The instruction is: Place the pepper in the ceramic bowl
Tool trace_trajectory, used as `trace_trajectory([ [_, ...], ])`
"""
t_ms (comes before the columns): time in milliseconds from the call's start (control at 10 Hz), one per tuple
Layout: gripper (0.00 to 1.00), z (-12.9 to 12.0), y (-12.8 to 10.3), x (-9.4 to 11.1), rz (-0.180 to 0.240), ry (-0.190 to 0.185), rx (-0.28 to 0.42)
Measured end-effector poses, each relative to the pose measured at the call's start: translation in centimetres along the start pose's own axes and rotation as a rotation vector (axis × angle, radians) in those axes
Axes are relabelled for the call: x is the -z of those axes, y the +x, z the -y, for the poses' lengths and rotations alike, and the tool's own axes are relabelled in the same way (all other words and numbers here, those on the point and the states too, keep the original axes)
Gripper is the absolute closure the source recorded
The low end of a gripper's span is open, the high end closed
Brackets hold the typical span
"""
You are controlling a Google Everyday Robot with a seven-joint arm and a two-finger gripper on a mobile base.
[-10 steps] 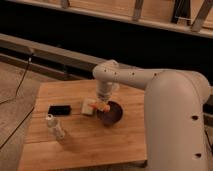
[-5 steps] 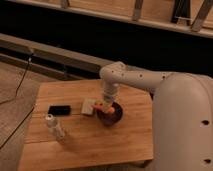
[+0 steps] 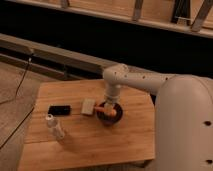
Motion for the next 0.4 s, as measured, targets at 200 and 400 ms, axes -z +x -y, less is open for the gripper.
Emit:
trace_trajectory([
  [200, 0.42, 0.11, -0.47, -0.16, 0.006, -0.006, 0.000],
  [400, 0.23, 0.33, -0.52, -0.27, 0.012, -0.011, -0.005],
])
